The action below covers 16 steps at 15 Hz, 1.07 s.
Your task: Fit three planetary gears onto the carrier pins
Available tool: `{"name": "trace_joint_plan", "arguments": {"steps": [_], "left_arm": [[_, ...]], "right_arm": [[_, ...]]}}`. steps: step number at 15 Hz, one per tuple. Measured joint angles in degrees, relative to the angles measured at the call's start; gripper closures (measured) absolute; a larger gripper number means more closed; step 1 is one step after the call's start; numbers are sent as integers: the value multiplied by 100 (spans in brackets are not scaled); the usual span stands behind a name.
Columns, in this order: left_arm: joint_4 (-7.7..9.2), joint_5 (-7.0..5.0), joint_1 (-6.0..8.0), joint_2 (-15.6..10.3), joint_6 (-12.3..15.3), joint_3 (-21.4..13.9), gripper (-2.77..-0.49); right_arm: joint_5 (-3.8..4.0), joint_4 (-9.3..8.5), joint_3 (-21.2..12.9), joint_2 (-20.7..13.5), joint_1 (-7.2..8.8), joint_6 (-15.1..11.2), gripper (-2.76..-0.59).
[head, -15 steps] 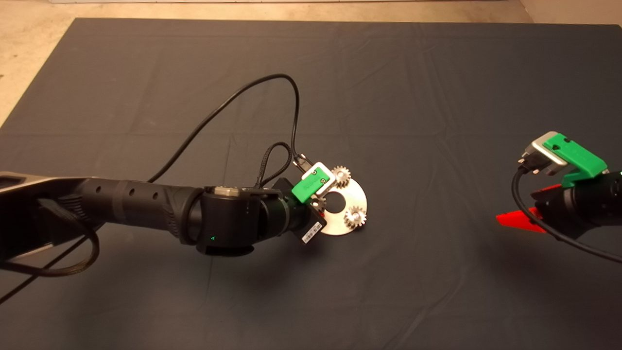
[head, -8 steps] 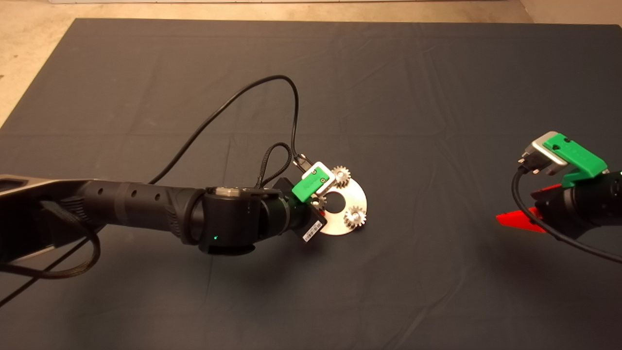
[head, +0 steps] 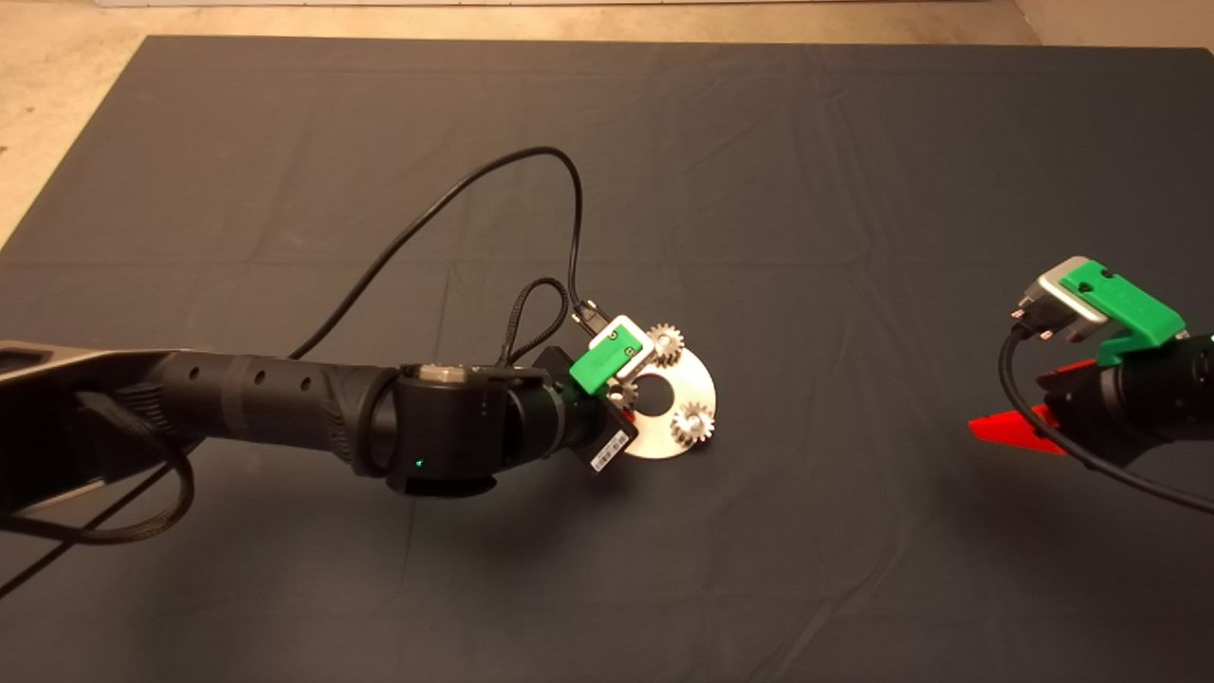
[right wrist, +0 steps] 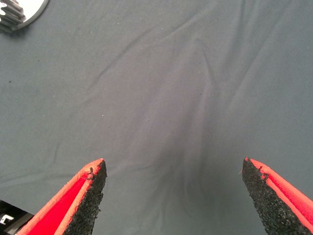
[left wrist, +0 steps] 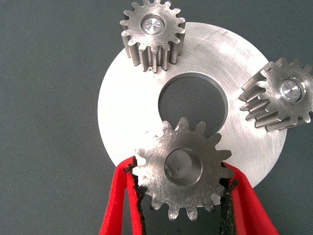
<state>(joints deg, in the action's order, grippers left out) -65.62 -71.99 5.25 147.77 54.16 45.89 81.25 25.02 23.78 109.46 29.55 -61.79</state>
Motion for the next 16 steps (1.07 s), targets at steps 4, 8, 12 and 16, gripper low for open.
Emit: {"name": "trace_joint_plan", "arguments": {"steps": [4, 8, 12, 16], "left_arm": [[2, 51, 0, -32, -2, 0, -59], [2, 46, 0, -32, -2, 0, -59], [2, 46, 0, -34, -2, 0, -59], [2, 85, 1, -91, -9, -2, -59]], "right_arm": [[0, 0, 0, 0, 2, 2, -205], [0, 0, 0, 2, 2, 37, -205], [0, -1, 0, 2, 1, 39, -205], [-2, 0, 0, 2, 0, 39, -205]]}}
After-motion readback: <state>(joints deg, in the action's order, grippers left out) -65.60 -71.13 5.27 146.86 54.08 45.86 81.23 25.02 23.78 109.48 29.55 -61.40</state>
